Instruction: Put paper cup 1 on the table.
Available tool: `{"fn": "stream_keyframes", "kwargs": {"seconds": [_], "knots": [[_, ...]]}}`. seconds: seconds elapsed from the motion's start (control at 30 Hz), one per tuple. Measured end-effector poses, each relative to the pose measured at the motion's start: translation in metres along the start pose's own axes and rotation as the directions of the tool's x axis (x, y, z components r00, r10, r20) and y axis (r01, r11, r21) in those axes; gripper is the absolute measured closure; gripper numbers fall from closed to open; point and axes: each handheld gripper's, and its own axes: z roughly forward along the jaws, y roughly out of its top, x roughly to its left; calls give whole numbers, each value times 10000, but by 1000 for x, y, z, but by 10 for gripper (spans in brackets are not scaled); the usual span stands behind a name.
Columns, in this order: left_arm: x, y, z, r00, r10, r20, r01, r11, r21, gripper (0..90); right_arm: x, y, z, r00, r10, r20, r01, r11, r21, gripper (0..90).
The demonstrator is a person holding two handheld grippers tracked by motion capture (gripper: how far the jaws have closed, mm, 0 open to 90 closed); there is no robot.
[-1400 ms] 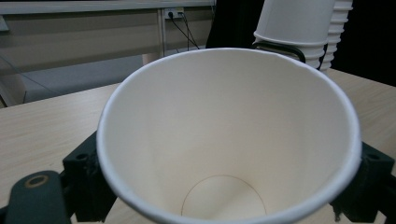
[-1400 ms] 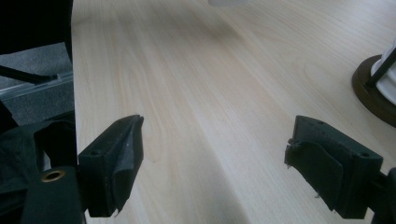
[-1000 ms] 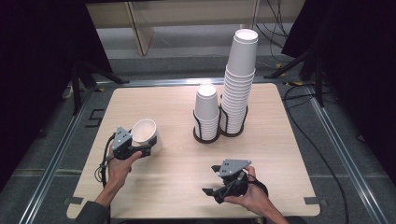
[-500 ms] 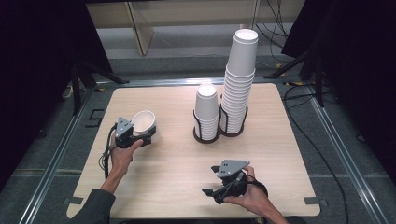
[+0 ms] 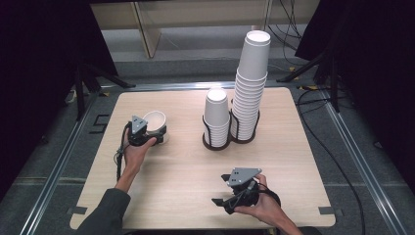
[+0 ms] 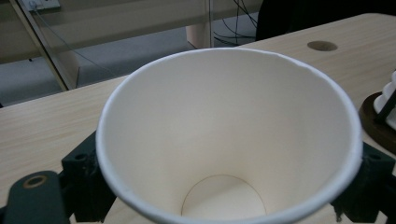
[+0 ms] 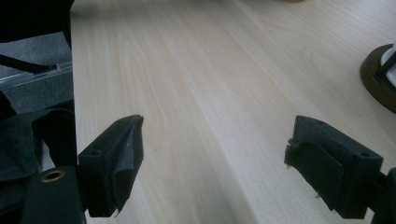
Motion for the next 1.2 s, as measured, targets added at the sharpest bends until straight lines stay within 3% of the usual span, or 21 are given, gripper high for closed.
{"fn": "stream_keyframes", "kwargs": {"seconds": [0.17,0.43,0.57,0.67,0.8,1.0,1.2], "knots": [[3,2,9,9994,-18,-340,16,10000,-46,119,0,0,0,10000,-46,-14,46,10000,4,185],[6,2,15,9986,57,-517,-56,10000,19,98,1,0,1,10000,-56,-66,56,10000,25,185],[7,-1,17,9986,308,-432,-301,9994,167,86,1,0,1,9998,-175,-70,175,9998,16,187],[9,-5,17,9995,113,-284,-110,9999,95,99,2,0,2,9998,-96,-189,97,9999,60,187],[9,-11,16,9994,228,-247,-222,9994,270,121,1,0,2,9998,-169,-98,169,9999,14,189],[11,-14,13,10000,15,-65,-13,9996,281,132,2,0,2,9998,-194,-94,195,9998,54,188],[14,-20,11,9999,31,-109,-23,9972,752,140,1,0,2,9997,-221,-85,221,9997,91,188]]}}
